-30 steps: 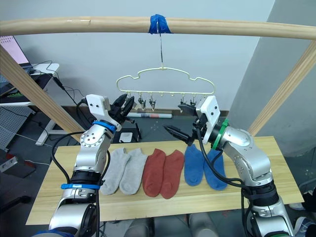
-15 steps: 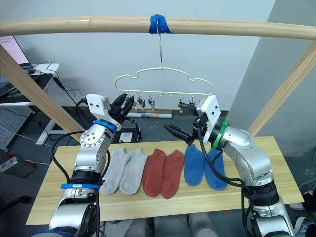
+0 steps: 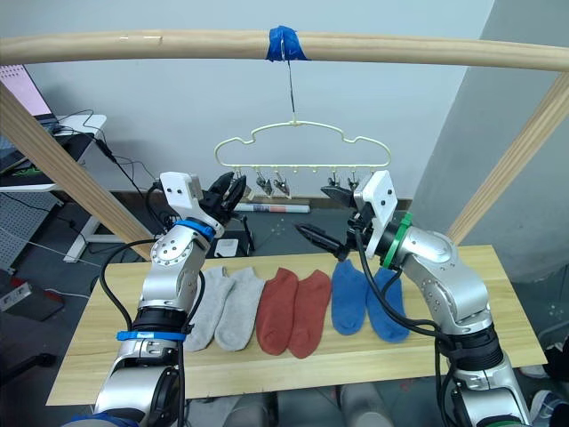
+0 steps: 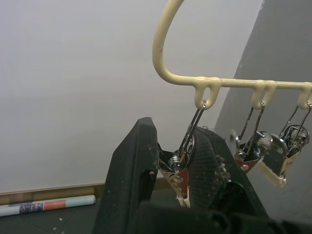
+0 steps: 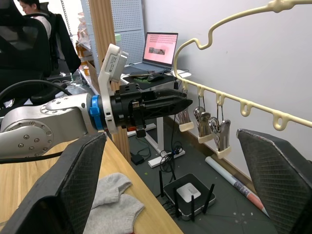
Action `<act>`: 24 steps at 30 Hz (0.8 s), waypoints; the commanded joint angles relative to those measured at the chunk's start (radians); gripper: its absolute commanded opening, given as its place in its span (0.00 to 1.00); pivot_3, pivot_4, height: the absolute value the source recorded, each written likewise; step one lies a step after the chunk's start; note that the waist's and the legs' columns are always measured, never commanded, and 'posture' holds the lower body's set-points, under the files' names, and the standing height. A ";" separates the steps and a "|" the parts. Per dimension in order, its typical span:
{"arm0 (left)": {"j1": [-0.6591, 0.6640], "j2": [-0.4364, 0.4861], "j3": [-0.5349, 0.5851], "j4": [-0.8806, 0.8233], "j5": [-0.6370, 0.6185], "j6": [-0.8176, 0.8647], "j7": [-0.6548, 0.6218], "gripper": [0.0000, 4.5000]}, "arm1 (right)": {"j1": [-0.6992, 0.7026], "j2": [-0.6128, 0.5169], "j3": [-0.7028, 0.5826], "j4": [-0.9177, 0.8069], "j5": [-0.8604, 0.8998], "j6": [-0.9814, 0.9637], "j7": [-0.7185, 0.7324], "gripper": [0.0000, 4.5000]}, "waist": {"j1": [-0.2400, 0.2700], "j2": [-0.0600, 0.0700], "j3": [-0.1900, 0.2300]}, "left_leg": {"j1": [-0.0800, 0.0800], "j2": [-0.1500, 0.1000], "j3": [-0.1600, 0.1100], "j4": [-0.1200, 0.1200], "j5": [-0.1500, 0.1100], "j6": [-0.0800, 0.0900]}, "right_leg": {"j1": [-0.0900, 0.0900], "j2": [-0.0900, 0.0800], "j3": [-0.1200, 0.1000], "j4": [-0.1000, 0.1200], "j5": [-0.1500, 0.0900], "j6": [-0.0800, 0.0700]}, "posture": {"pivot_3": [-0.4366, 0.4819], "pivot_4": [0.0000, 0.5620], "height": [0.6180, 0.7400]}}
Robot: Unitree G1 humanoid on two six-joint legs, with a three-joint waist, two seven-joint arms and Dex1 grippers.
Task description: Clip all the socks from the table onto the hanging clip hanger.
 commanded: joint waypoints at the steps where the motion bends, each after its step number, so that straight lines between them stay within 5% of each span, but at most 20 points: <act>1: -0.011 0.003 0.013 -0.036 -0.008 -0.007 0.004 0.40 | -0.022 -0.003 -0.021 -0.022 0.007 -0.006 0.002 1.00 | 0.000 0.000 0.000 | 0.000 0.000 0.000 0.000 0.000 0.000 | 0.000 0.000 0.000 0.000 0.000 0.000 | 0.27 0.32 1.00; 4: -0.016 0.003 0.013 -0.030 -0.004 -0.010 0.009 0.59 | -0.021 -0.004 -0.022 -0.023 0.007 -0.007 0.001 1.00 | 0.000 0.000 0.000 | 0.000 0.000 0.000 0.000 0.000 0.000 | 0.000 0.000 0.000 0.000 0.000 0.000 | 0.27 0.32 1.00; 19: -0.028 0.011 0.017 -0.014 0.000 -0.024 0.022 0.59 | -0.022 -0.003 -0.026 -0.021 0.004 -0.005 -0.009 1.00 | 0.000 0.000 0.000 | 0.000 0.000 0.000 0.000 0.000 0.000 | 0.000 0.000 0.000 0.000 0.000 0.000 | 0.27 0.32 1.00; 24: -0.026 0.012 0.015 -0.021 -0.001 -0.034 0.015 0.25 | -0.021 0.000 -0.027 -0.021 0.007 -0.003 -0.013 1.00 | 0.000 0.000 0.000 | 0.000 0.000 0.000 0.000 0.000 0.000 | 0.000 0.000 0.000 0.000 0.000 0.000 | 0.27 0.33 1.00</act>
